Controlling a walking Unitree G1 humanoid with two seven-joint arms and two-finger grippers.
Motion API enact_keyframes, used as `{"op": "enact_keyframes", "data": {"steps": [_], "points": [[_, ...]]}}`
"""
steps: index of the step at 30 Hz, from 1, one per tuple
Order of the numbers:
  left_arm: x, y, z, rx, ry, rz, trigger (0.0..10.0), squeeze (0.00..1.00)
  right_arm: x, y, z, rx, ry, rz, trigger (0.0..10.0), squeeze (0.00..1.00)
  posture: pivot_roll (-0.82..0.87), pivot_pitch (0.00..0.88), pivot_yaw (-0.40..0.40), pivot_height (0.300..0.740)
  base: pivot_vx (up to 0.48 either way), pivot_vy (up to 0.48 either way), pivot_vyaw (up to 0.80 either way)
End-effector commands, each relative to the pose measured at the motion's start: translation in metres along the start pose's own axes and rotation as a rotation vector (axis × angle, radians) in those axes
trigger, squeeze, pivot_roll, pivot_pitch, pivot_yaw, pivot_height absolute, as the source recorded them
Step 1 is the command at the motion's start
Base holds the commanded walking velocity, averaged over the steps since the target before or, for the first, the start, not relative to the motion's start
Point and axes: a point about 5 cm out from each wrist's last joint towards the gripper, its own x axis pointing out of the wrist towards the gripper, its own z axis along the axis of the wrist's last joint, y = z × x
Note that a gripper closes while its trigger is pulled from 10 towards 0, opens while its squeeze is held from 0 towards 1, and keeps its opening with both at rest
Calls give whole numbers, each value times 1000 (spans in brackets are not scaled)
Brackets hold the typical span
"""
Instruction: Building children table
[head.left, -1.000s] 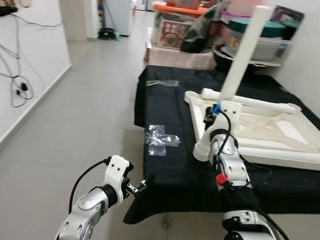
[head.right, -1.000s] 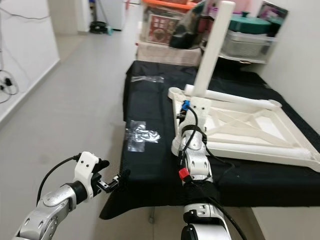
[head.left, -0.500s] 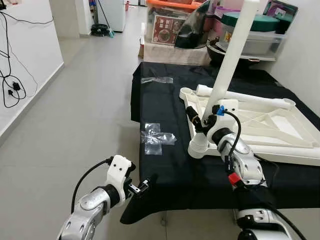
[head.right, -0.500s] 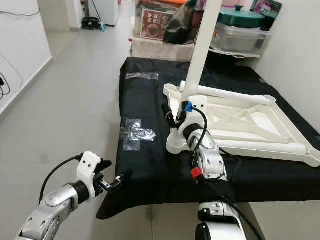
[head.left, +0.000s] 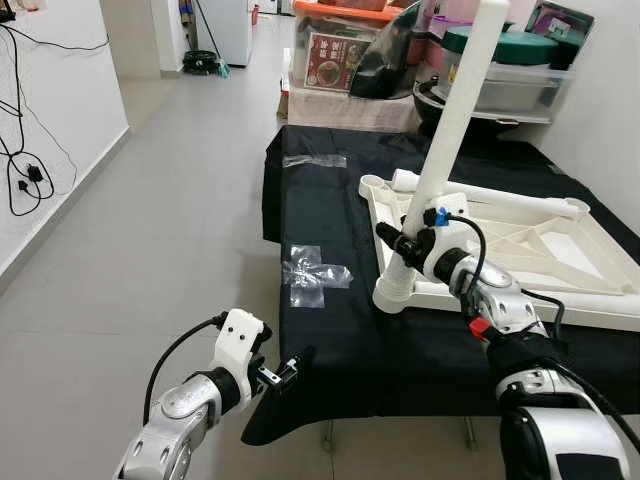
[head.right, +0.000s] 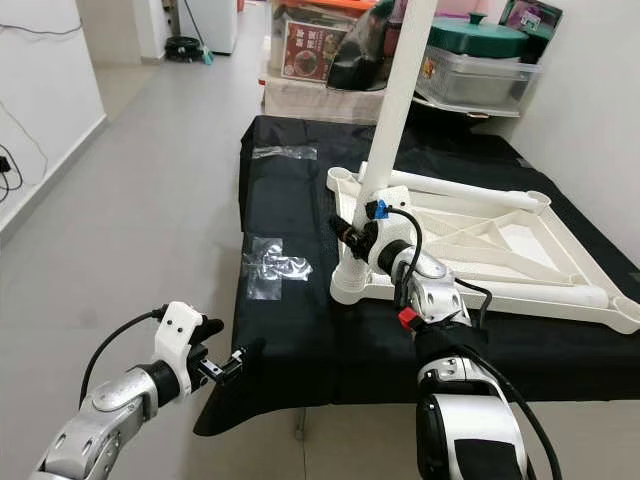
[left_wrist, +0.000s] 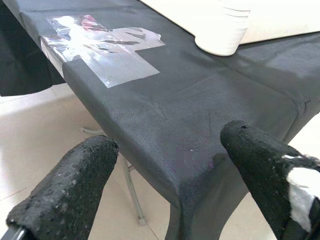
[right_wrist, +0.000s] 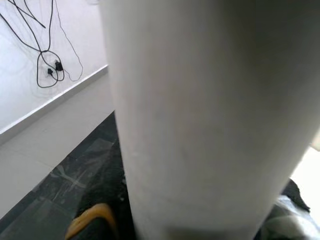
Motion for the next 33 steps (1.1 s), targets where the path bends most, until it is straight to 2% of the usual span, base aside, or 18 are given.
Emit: {"op": "enact_keyframes", "data": {"steps": [1,3,6,7,10,11,13,14,15,16,18,24,25,26,27,30,31,33], "points": [[-2,0,-1,6,11,1,10000,0,0,2,2,-41,-19,12,0,0,22,0,-130,740,0,0,0],[-2,0,-1,6,11,1,10000,0,0,0,0,-66,-7,-35,0,0,20,0,-128,740,0,0,0],[-1,-1,-1,6,12,-3,10000,0,-5,-18,-11,-33,19,-348,0,0,12,0,-126,740,0,0,0],[-1,-1,-1,6,12,-3,10000,0,-5,-18,-11,-33,19,-348,0,0,12,0,-126,740,0,0,0],[0,-2,-2,5,11,-5,10000,0,-8,-24,-15,6,7,-470,0,0,12,0,-126,740,0,0,0],[1,-3,-1,3,9,-7,10000,0,-11,-19,-20,35,-14,-582,0,0,19,0,-128,740,0,0,0],[1,-3,-1,3,9,-7,10000,0,-11,-19,-20,35,-14,-582,0,0,19,0,-128,740,0,0,0],[1,-2,0,2,5,-7,10000,0,-17,-2,-25,79,-56,-709,0,0,24,0,-129,740,0,0,0],[1,-2,0,2,5,-7,10000,0,-17,-2,-25,79,-56,-709,0,0,24,0,-129,740,0,0,0],[0,-1,0,3,6,-4,10000,0,-18,13,-24,96,-91,-717,0,0,30,0,-129,740,0,0,0],[-1,0,0,5,7,-1,10000,0,-18,29,-21,110,-128,-697,0,0,30,0,-129,740,0,0,0],[-2,0,-1,6,7,-1,10000,0,-14,42,-10,110,-133,-615,0,0,20,0,-129,740,0,0,0],[-1,0,-1,6,6,-1,10000,0,-11,44,-6,121,-136,-596,1216,0,17,0,-129,740,0,0,0],[-1,-1,-1,6,5,-2,10000,0,-10,44,-4,129,-138,-588,1216,0,17,0,-129,740,0,0,0],[0,-1,0,9,3,-5,10000,0,-7,45,2,134,-165,-544,10000,0,15,0,-125,740,0,0,0],[0,-3,-1,13,2,-12,10000,0,-9,41,19,109,-256,-492,10000,0,15,0,-123,740,0,0,0],[-1,-2,-1,14,3,-13,10000,0,-10,39,20,107,-260,-482,10000,1000,18,0,-122,740,0,0,0],[-2,-2,-1,15,4,-13,10000,0,-11,39,21,108,-259,-474,10000,1000,18,0,-122,740,0,0,0]]}}
